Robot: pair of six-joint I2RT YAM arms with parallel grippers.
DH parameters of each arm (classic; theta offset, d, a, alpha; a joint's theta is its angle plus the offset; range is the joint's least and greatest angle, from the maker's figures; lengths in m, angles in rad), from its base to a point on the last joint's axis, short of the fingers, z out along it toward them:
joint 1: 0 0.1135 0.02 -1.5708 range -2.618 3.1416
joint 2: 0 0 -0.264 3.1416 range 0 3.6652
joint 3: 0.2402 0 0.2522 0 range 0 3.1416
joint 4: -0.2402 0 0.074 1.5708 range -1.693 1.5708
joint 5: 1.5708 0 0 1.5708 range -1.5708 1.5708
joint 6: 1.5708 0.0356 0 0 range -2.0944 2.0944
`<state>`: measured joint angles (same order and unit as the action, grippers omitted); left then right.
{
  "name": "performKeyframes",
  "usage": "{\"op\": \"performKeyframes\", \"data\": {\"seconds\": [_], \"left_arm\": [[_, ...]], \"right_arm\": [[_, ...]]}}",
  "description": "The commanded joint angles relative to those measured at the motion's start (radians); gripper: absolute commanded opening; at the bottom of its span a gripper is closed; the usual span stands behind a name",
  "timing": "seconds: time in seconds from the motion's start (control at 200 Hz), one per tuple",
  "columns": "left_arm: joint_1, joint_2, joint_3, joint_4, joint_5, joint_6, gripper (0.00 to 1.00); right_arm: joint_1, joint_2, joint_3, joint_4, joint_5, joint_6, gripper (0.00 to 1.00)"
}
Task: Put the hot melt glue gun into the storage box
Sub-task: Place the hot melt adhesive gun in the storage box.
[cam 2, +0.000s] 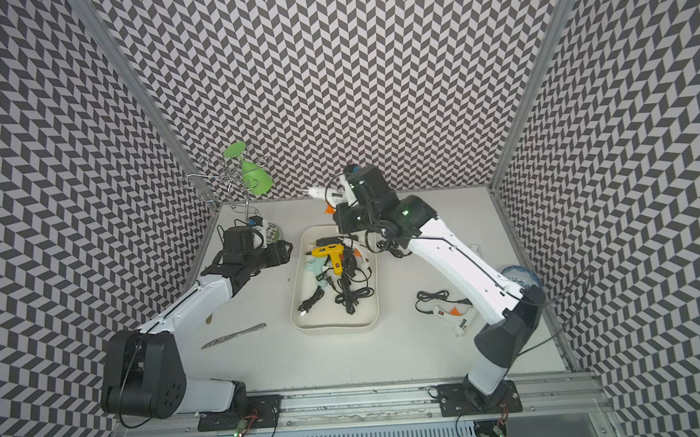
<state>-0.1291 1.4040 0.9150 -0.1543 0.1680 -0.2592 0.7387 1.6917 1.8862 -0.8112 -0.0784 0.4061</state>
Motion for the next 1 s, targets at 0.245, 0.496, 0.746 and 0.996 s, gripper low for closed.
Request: {"op": "performKeyframes", "data": {"seconds": [0.245,0.496,0.746,0.996], "left_arm": [[0.052,-0.092,0.014,-0.036,-0.02,-0.002,0.8],[0.064,-0.123,-0.01,-0.047,-0.028,-0.007,0.8],[0.073,-0.143,-0.013,-0.062,-0.035,-0.006,0.8],[0.082,-0.16,-0.026,-0.069,-0.038,-0.002,0.8]], "right_arm": [[0.054,0.049,-0.047,0.205,-0.148,0.049,0.15],[0.077,0.061,0.043,0.159,-0.163,0.061,0.16],[0.09,0.043,0.099,0.169,-0.211,0.08,0.16],[0.089,0.032,-0.145,0.228,-0.146,0.061,0.16]]}}
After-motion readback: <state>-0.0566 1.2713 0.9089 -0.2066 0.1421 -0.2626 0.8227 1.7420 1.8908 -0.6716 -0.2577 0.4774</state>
